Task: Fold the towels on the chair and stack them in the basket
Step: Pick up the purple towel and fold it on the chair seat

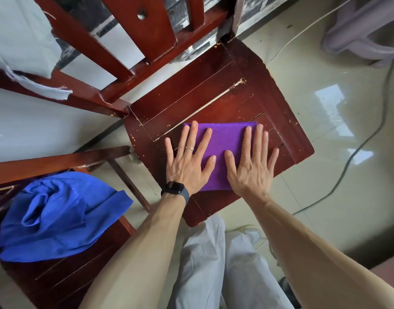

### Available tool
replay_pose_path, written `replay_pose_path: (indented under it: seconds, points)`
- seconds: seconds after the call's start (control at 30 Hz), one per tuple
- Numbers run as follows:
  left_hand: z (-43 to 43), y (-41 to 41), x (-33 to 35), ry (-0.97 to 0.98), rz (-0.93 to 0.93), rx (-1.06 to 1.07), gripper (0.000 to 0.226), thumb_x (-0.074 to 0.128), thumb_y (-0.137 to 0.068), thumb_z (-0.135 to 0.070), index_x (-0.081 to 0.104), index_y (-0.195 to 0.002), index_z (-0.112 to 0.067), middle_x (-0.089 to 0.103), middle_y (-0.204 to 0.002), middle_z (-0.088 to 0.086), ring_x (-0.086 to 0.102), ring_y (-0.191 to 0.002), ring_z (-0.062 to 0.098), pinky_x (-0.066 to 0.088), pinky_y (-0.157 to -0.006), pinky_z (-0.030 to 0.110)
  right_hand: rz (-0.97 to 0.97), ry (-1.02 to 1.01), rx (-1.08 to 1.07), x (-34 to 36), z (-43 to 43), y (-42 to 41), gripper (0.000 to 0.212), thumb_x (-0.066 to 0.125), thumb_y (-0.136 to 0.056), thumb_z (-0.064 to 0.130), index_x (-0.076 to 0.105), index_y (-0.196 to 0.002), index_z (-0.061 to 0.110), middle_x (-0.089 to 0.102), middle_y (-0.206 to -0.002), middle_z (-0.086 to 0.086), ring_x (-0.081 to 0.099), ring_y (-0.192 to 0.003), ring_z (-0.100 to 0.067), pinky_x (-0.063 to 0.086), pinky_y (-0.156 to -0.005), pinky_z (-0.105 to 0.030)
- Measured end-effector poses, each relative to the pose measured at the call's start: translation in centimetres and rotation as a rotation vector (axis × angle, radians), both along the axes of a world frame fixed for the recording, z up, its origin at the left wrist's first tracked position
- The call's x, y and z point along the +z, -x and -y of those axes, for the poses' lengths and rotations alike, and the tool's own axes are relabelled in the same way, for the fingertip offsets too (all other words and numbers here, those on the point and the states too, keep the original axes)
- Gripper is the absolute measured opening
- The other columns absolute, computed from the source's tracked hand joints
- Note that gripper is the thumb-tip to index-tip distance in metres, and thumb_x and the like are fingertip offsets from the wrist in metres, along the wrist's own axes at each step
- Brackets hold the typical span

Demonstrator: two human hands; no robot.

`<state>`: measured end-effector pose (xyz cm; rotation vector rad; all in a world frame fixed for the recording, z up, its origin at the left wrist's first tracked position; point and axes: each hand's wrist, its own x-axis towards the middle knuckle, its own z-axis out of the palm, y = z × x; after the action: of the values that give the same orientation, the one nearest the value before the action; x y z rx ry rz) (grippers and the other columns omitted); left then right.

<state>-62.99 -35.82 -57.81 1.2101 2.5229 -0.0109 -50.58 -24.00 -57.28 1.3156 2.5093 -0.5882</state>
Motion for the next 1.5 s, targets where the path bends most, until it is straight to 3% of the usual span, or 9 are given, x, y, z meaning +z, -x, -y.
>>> replay_pose_path:
  seconds: [0.17,0.33,0.47,0.7,0.83,0.93,1.07,1.27,1.5]
  points:
    - [1.4,0.1,2.4,-0.068,0.009,0.243,0.068,0.044,-0.095,-0.048,0.022,-0.155,-0.025,0.017,-0.162,0.012,0.023,-0.146,0.033,0.021,-0.114,0.054,-0.056,0.029,-0.179,2.7,-1.3,-0.1,0.069,0.05,-0.094,0.053,0.023,-0.156,0.034,0.027,-0.159,-0.008,0.025,-0.145,-0.029,0.025,-0.116,-0.052]
    - [0.2,1.1,4.7,-0.345,0.616,0.953,0.041,0.066,-0.09,-0.029,0.054,-0.127,-0.016,0.065,-0.115,0.005,0.066,-0.099,0.022,0.052,-0.088,0.033,-0.15,0.494,-0.663,3.9,-4.6,0.7,0.052,0.074,-0.083,0.032,0.053,-0.129,0.021,0.067,-0.111,0.001,0.061,-0.111,-0.024,0.047,-0.094,-0.034]
    - [-0.2,2.8,4.3,-0.278,0.822,1.117,0.038,0.076,-0.076,-0.029,0.066,-0.112,-0.018,0.073,-0.102,0.001,0.069,-0.094,0.016,0.053,-0.091,0.033,-0.12,0.677,-0.77,3.4,-6.7,0.8,0.038,0.086,-0.066,0.032,0.062,-0.096,0.028,0.072,-0.096,0.002,0.071,-0.094,-0.024,0.058,-0.088,-0.049]
    - [0.5,5.6,4.1,-0.212,1.061,1.016,0.025,0.071,-0.084,-0.011,0.072,-0.11,-0.01,0.074,-0.094,0.004,0.069,-0.084,0.014,0.05,-0.071,0.021,-0.2,0.823,-0.699,3.8,-7.6,0.4,0.025,0.084,-0.065,0.022,0.067,-0.084,0.021,0.066,-0.08,0.002,0.066,-0.081,-0.021,0.053,-0.079,-0.04]
    - [1.1,6.1,4.9,-0.227,1.143,0.93,0.029,0.07,-0.086,-0.007,0.066,-0.114,-0.007,0.073,-0.1,0.006,0.069,-0.09,0.011,0.051,-0.081,0.022,-0.29,0.902,-0.72,4.5,-7.1,-0.5,0.024,0.083,-0.062,0.021,0.067,-0.081,0.022,0.074,-0.089,0.0,0.072,-0.093,-0.028,0.054,-0.092,-0.047]
    - [1.7,6.3,5.8,-0.262,1.268,0.893,0.038,0.069,-0.086,-0.009,0.064,-0.123,-0.01,0.073,-0.111,0.011,0.069,-0.106,0.023,0.051,-0.097,0.035,-0.358,1.051,-0.719,5.9,-7.5,-1.5,0.027,0.079,-0.078,0.003,0.067,-0.099,0.015,0.074,-0.094,-0.004,0.072,-0.096,-0.031,0.053,-0.095,-0.047]
    - [1.6,5.9,9.1,-0.302,1.402,0.832,0.035,0.061,-0.094,-0.01,0.063,-0.128,-0.018,0.07,-0.119,0.007,0.067,-0.11,0.021,0.052,-0.095,0.032,-0.403,1.237,-0.648,9.5,-8.5,-3.3,0.044,0.071,-0.085,0.002,0.066,-0.126,0.017,0.067,-0.107,-0.01,0.066,-0.097,-0.028,0.054,-0.09,-0.045]
    - [-0.7,3.3,17.3,-0.405,1.498,0.759,0.037,0.059,-0.095,-0.014,0.062,-0.129,-0.028,0.068,-0.122,0.003,0.065,-0.108,0.018,0.054,-0.087,0.04,-0.535,1.234,-0.637,18.6,-10.4,-6.6,0.045,0.065,-0.09,0.005,0.064,-0.128,0.028,0.066,-0.111,-0.007,0.065,-0.104,-0.026,0.052,-0.093,-0.06]
    - [-6.9,-0.5,32.8,-0.458,1.552,0.59,0.038,0.062,-0.092,-0.013,0.064,-0.124,-0.033,0.067,-0.124,0.007,0.066,-0.106,0.023,0.054,-0.087,0.046,-0.752,1.078,-0.702,35.2,-13.3,-13.3,0.048,0.07,-0.087,0.004,0.065,-0.124,0.034,0.07,-0.098,-0.009,0.068,-0.097,-0.025,0.054,-0.088,-0.062]
